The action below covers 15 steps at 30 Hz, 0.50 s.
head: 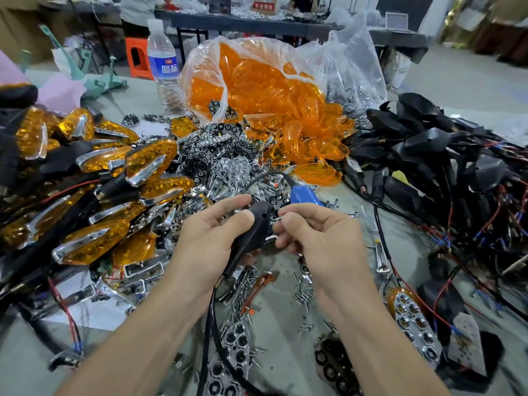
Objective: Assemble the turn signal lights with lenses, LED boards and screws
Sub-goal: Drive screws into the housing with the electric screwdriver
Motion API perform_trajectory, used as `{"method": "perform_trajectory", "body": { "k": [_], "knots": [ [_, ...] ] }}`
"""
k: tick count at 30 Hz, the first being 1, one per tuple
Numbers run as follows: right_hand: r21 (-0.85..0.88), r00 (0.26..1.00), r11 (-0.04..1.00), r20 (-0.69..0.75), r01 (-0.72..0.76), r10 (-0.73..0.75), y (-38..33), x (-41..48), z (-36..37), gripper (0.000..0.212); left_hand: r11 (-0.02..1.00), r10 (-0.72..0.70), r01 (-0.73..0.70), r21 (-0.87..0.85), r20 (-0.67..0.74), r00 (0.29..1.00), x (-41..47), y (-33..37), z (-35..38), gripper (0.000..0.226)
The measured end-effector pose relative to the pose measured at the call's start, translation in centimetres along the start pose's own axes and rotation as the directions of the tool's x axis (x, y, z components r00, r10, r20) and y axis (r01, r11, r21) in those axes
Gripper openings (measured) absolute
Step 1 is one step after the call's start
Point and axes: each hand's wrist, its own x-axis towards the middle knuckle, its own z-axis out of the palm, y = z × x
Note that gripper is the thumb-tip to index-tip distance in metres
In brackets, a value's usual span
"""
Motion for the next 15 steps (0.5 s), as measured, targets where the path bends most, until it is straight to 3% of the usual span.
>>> {"method": "perform_trajectory", "body": {
  "k": [6, 12, 15],
  "knots": [
    [-0.015, 0.999, 0.999, -0.036, -0.032, 0.032, 0.3, 0.7, 0.7, 0.018, 1.000, 0.008, -0.007, -0.015, 0.044, 0.999, -0.1, 0.0, 0.2, 0.028],
    [-0.161, 0.997, 0.986, -0.052, 0.046, -0.055, 0.6, 0.9, 0.7, 0.021, 0.999, 0.001, 0.000, -0.040, 0.046, 0.999, -0.3, 0.0, 0.2, 0.027],
    [-0.167, 0.997, 0.986, -0.081, -0.017, 0.003, 0.4, 1.3, 0.7, 0.018, 0.998, -0.019, 0.022, -0.055, 0.043, 0.999, -0.4, 0.1, 0.2, 0.025]
  ]
}}
